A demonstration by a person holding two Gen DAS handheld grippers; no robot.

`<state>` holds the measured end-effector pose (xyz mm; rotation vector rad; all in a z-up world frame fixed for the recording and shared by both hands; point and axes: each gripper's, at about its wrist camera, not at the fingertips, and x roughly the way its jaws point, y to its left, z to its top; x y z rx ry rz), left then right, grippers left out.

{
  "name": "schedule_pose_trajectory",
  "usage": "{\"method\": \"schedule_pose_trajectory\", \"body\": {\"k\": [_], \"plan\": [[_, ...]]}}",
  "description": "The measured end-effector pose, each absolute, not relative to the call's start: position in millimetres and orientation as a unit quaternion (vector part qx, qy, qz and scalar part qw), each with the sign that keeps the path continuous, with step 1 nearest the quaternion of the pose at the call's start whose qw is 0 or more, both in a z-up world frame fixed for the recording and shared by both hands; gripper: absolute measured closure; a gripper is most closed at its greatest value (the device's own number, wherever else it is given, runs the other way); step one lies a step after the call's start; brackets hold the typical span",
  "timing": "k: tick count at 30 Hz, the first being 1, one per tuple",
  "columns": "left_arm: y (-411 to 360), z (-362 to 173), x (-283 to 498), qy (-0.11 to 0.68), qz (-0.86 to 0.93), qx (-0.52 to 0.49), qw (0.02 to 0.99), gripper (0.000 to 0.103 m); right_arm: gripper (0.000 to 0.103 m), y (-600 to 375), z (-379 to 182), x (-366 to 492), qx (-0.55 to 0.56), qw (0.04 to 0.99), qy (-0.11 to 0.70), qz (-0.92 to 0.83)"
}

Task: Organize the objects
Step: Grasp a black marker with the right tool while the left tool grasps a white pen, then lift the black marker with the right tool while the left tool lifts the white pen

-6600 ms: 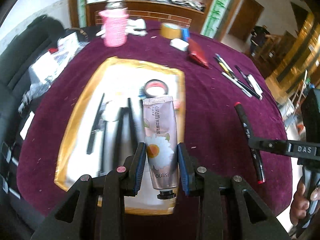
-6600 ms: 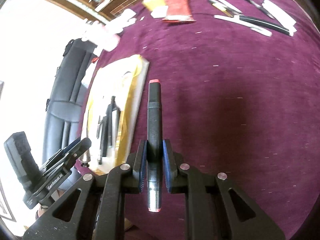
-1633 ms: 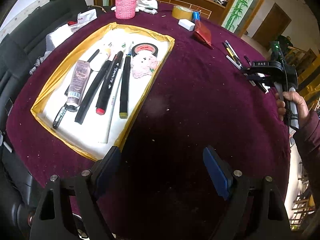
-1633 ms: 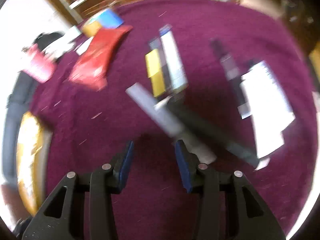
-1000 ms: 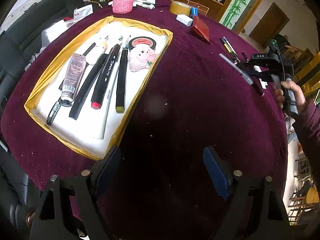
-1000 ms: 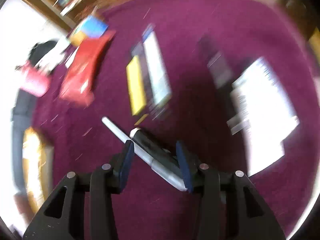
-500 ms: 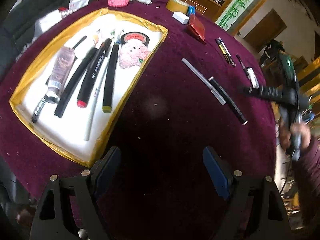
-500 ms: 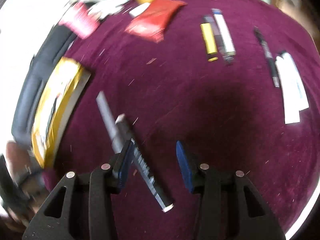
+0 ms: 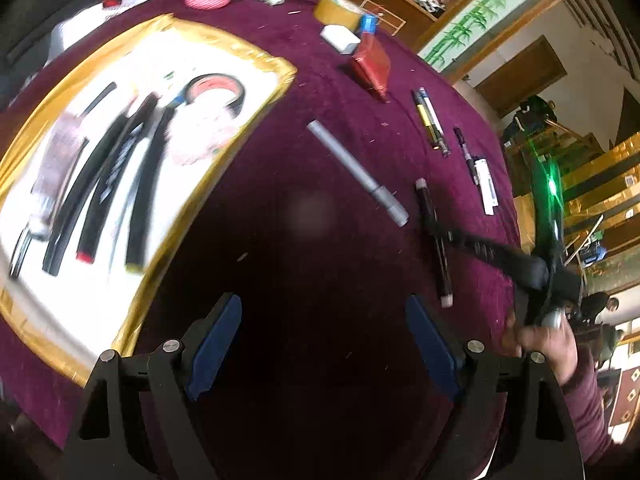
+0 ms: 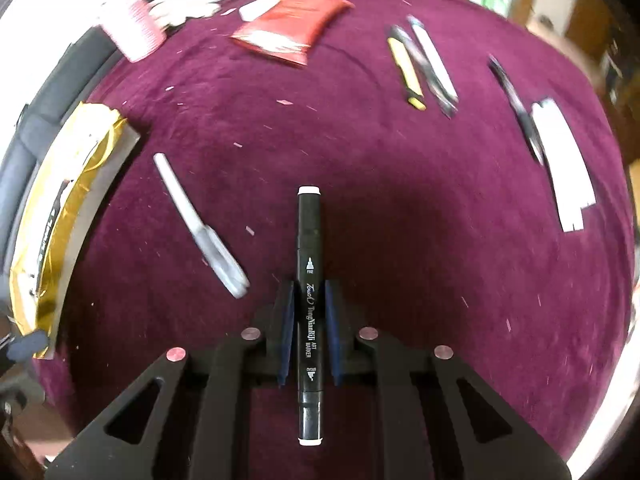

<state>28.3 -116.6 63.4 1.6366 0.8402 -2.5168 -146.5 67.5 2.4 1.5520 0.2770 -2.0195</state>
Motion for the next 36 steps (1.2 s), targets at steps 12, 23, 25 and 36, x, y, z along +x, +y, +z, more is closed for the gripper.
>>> {"method": "schedule_pose_trajectory", "body": {"k": [12,23,25,36], "plan": [[-78.3,14.9,-109.7,0.229,-0.789,0.56,0.11,0.023,0.09,151.4,15.5,-113.5,0.606,0.237,-0.019,-0.759],[-43.8,12.1,-99.4,0.063,-0.826,0.559,0.039,0.092,0.091,157.5,18.2,-102.8,0.591,0.221,-0.02,-0.775],[-56.4,13.7,-87.9,0.084,-0.818,0.568,0.021,0.094,0.091,154.2,18.3,-102.8,0.589,0.218,-0.011,-0.778],[-51.9,12.3,-79.2,0.077,-0.834,0.547,0.001,0.076,0.09,141.2,21.1,-96.2,0.57,0.187,0.037,-0.799]]}}
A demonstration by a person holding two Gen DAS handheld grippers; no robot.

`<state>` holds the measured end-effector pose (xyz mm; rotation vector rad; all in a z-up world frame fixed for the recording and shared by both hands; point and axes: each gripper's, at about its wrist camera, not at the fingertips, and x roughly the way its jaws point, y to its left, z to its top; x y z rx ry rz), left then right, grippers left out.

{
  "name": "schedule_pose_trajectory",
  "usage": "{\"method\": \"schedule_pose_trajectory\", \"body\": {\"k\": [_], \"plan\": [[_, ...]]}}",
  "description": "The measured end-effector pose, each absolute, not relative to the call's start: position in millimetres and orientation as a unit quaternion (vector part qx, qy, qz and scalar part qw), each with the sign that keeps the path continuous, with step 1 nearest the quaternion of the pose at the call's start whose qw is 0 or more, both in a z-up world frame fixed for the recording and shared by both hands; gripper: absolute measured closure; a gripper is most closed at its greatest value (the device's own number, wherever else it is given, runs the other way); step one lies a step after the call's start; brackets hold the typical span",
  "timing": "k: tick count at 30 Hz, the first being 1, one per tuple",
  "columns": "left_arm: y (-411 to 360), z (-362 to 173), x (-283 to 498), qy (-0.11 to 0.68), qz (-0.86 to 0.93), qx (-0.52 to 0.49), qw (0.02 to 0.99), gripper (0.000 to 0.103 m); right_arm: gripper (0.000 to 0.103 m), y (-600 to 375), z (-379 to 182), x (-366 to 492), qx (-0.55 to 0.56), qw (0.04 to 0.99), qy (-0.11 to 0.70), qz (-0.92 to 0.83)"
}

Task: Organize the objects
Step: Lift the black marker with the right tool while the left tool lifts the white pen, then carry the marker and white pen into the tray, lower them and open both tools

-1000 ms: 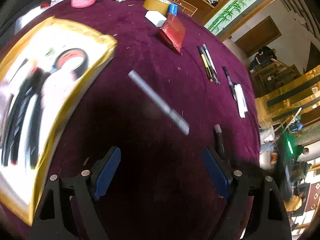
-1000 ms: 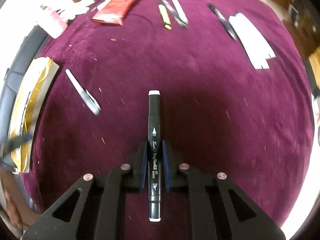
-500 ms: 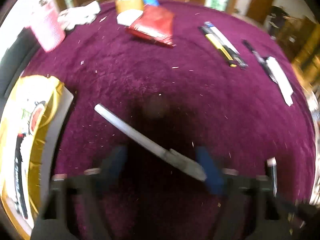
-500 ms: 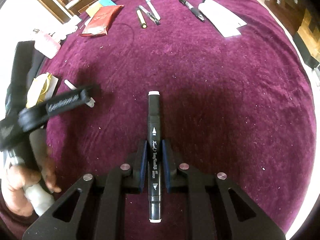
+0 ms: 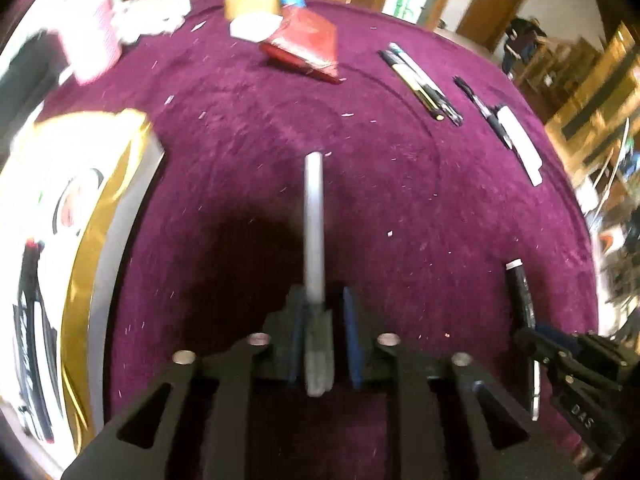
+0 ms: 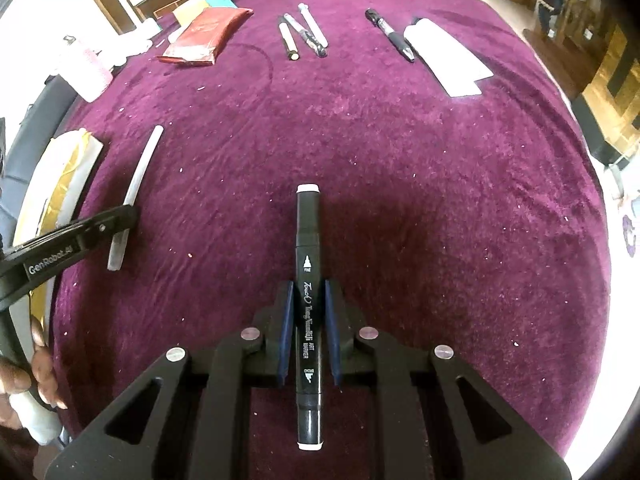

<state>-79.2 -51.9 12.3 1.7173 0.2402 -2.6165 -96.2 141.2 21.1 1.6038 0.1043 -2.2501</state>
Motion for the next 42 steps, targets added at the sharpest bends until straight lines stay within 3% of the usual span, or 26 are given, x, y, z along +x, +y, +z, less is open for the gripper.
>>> {"method": "schedule_pose_trajectory", "body": {"k": [3,5,6,9,14,27,36,42], "plan": [[-23.0,8.5,-75.6,0.003,-0.838,0.545,-0.015,0.04,0.09,129.3,21.5,-88.7,0.551,0.167,0.078,-0.814],[-7.2,8.0,-69.5,-0.048,-0.85,0.524,-0.002,0.039,0.089,120.6,21.6,-82.5,0.538,0.154,0.11,-0.822],[-7.2,9.2,-67.7,-0.044,-0.852,0.522,-0.006,0.047,0.09,119.0,22.2,-81.8,0.536,0.149,0.116,-0.823],[-6.8,16.9,-62.9,-0.048,-0.846,0.529,-0.039,0.096,0.091,127.2,24.3,-85.2,0.548,0.142,0.081,-0.82],[-5.0,30.2,-46.0,-0.06,-0.847,0.521,-0.09,0.097,0.091,143.9,32.6,-70.6,0.565,0.158,0.002,-0.81],[-84.3,91.4,10.1,0.085,-0.848,0.49,-0.18,0.096,0.091,124.5,78.8,-27.6,0.559,0.203,-0.134,-0.793],[-194.2,117.5,56.4,0.168,-0.861,0.461,-0.135,0.096,0.09,63.8,109.0,-14.1,0.546,0.263,-0.168,-0.778],[-268.3,117.5,81.0,0.203,-0.868,0.448,-0.067,0.096,0.09,-5.3,118.3,-8.6,0.549,0.311,-0.147,-0.762]]}}
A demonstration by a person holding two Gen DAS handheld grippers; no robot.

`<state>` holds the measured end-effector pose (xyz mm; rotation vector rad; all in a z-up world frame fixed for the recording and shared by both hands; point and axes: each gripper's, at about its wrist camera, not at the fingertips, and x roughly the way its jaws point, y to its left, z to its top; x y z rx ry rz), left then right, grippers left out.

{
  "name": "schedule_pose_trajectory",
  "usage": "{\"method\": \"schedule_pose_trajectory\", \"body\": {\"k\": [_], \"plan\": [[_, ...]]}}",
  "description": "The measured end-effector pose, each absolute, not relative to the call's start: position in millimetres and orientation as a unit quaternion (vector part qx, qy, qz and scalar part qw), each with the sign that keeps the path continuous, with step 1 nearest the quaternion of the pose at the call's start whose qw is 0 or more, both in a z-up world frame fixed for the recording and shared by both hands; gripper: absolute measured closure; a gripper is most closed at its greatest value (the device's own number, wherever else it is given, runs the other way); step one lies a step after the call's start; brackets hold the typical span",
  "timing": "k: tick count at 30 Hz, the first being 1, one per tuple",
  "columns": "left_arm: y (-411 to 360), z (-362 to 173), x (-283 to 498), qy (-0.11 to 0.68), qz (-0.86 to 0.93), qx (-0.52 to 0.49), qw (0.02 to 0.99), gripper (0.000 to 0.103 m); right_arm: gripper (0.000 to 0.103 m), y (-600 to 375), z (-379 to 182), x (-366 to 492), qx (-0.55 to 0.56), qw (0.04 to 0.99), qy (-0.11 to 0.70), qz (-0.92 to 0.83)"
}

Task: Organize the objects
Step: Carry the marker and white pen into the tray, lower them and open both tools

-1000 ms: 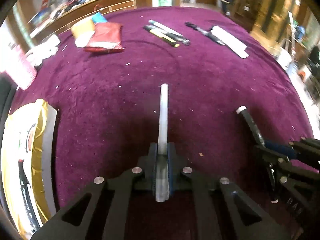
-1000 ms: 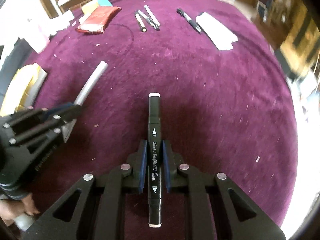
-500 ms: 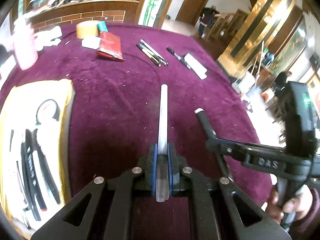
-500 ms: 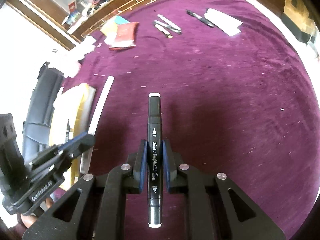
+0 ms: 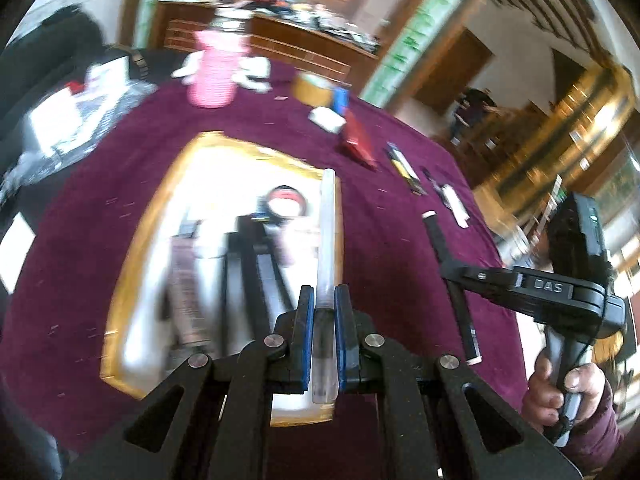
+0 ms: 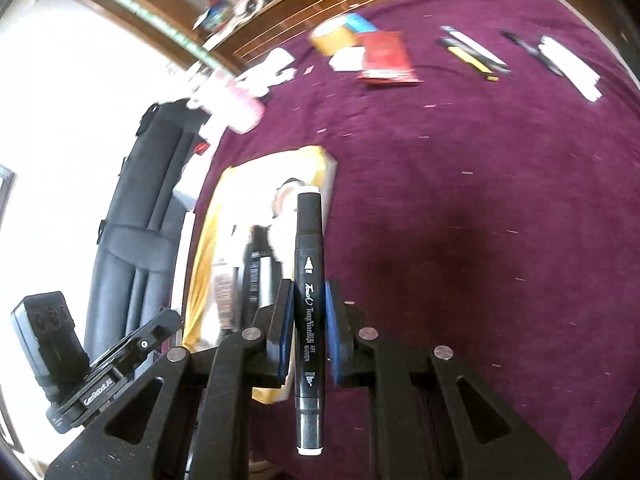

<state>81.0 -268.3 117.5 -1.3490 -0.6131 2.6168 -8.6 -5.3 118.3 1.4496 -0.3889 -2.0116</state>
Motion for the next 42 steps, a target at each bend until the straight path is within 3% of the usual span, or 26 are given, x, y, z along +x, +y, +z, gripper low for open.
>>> {"method": "schedule_pose_trajectory", "body": {"k": [7,21,32,42], "plan": [[-315.2,87.3,86.9,-0.226,0.853,-0.471,0.021,0.096,0.09,-70.6,114.7,-4.9,0.561,0.336,-0.115,-0.748],[-303.6,30.7,64.1,-0.202,0.821,-0.533,0.032,0.096,0.09,-127.1,64.1,2.1,0.601,0.29,-0.044,-0.743],[-317.9,32.5,64.5,-0.221,0.83,-0.511,0.023,0.096,0.09,-175.7,46.8,8.8,0.624,0.308,0.024,-0.717],[-315.2,25.9,59.6,-0.237,0.821,-0.518,0.038,0.096,0.09,-158.2,40.8,-12.4,0.621,0.227,0.054,-0.748]]}}
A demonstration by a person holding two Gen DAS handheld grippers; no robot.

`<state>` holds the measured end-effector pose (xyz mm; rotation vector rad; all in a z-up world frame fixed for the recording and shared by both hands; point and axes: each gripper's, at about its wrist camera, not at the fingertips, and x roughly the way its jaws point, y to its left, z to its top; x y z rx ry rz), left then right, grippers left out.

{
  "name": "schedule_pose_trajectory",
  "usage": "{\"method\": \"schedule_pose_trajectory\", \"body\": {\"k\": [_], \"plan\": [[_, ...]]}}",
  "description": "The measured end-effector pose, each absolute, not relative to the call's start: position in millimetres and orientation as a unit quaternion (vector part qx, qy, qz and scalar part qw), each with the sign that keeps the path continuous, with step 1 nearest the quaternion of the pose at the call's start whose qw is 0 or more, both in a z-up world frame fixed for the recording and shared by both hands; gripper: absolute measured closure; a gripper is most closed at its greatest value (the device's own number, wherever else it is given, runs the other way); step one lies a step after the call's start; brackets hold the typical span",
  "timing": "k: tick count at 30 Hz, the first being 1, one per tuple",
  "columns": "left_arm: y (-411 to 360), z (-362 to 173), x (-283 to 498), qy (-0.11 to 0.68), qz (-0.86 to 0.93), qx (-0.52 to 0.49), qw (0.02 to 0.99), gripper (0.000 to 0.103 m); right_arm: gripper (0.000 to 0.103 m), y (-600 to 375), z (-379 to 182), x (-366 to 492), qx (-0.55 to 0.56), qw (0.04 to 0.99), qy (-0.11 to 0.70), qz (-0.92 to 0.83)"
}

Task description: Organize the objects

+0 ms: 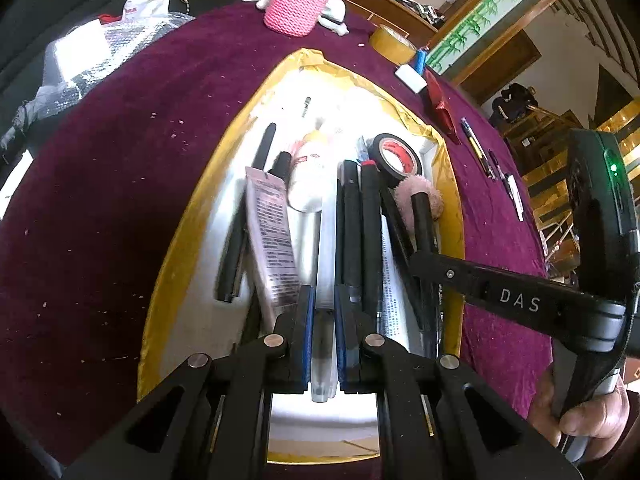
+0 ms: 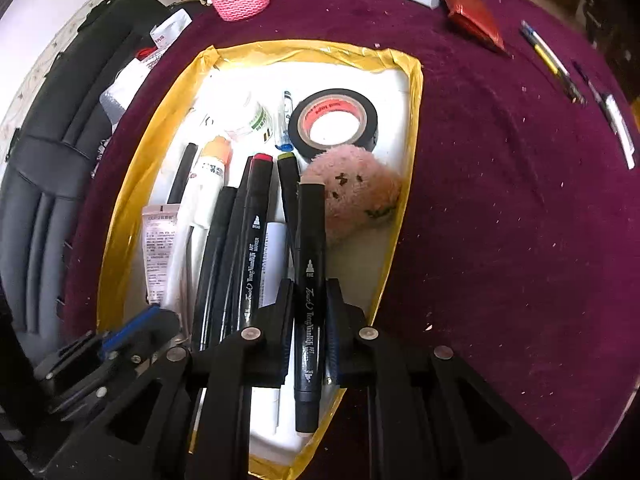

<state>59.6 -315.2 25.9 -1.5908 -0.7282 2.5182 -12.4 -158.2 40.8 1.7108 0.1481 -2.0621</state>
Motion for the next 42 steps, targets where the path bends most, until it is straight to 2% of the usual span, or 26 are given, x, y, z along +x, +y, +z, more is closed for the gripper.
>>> {"method": "schedule_pose_trajectory", "body": {"k": [9,11,13,16,17,24,29,42], "plan": [[-307.6,19.8,57.0,-0.234,0.815,-0.529,0.032,0.096,0.09,-164.2,44.2,-3.4,0.62,0.242,0.056,-0.744],[-311.7,19.9,58.0,-0.244,0.813,-0.527,0.033,0.094,0.084,-162.1,45.0,-3.9,0.621,0.238,0.052,-0.745],[-314.3,22.8,60.0,-0.255,0.813,-0.522,0.037,0.08,0.076,-159.3,46.7,-4.4,0.621,0.234,0.042,-0.747],[-313.3,32.5,63.1,-0.245,0.824,-0.51,0.03,0.058,0.074,-154.1,50.7,-3.0,0.617,0.236,0.027,-0.75],[-313.8,35.9,63.9,-0.241,0.828,-0.506,0.027,0.056,0.073,-152.8,52.7,-2.4,0.614,0.234,0.025,-0.754],[-317.0,67.3,72.3,-0.198,0.862,-0.467,-0.009,0.052,0.069,-149.7,75.7,1.5,0.569,0.207,0.005,-0.796],[-313.1,87.6,77.0,-0.149,0.884,-0.441,-0.047,0.052,0.063,-137.6,86.4,2.0,0.552,0.2,-0.001,-0.81],[-282.5,107.1,85.9,-0.095,0.895,-0.428,-0.08,0.051,0.062,-107.4,85.9,11.5,0.553,0.203,-0.013,-0.808]]}}
